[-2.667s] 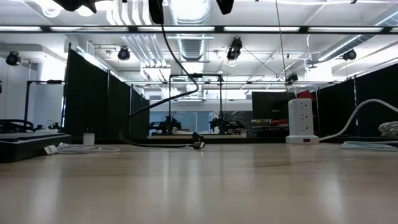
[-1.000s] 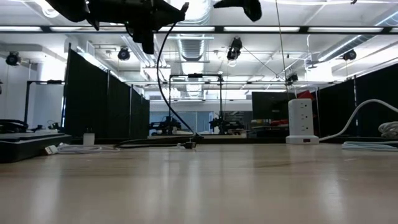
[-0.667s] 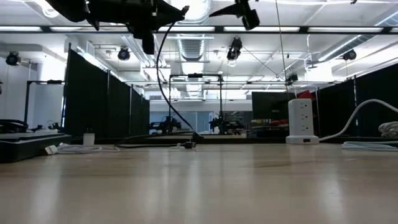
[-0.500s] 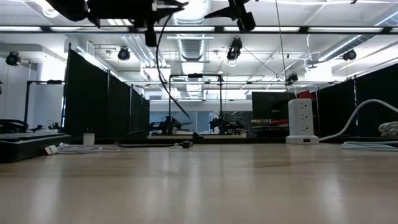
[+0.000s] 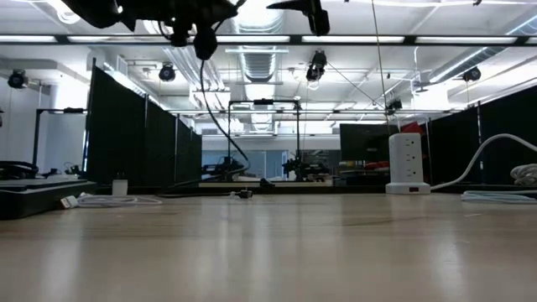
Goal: Insert USB
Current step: Insert the top black charger cable into the black outlet extension
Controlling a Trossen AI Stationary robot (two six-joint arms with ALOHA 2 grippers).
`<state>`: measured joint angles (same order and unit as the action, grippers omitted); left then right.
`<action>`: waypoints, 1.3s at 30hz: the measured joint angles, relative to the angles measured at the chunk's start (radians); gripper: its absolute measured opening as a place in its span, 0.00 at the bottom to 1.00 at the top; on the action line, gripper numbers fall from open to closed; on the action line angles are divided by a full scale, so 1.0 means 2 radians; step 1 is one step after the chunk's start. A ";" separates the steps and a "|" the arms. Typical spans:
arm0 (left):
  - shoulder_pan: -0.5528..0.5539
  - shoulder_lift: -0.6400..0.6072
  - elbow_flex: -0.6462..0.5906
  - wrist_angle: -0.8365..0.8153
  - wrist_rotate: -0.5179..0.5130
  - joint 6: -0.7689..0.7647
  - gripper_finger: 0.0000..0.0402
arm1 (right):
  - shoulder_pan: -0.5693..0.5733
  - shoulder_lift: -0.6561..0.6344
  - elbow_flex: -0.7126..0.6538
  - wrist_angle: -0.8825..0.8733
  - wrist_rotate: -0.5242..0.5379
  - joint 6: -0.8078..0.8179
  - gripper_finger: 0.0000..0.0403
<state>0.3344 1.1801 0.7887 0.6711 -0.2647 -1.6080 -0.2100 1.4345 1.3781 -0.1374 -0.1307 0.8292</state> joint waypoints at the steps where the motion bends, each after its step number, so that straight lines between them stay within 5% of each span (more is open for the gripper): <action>1: 0.000 0.000 0.000 0.003 -0.025 -0.006 0.00 | 0.000 0.000 0.000 0.000 0.000 -0.005 0.49; 6: 0.001 0.003 0.000 0.006 -0.095 -0.041 0.00 | 0.000 0.000 0.000 -0.001 0.001 0.000 0.49; 25: 0.002 0.006 0.000 0.010 -0.108 -0.077 0.00 | 0.000 0.000 0.000 -0.007 0.006 0.034 0.49; 33: 0.002 0.006 0.000 0.014 -0.050 0.071 0.00 | -0.001 -0.003 0.000 -0.011 0.005 0.021 0.49; 39: -0.007 -0.004 0.000 -0.003 -0.017 0.206 0.00 | -0.002 -0.017 0.000 -0.065 0.002 -0.099 0.49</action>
<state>0.3200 1.1726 0.7883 0.6642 -0.2995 -1.1962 -0.2134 1.3999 1.3785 -0.2668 -0.1269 0.6315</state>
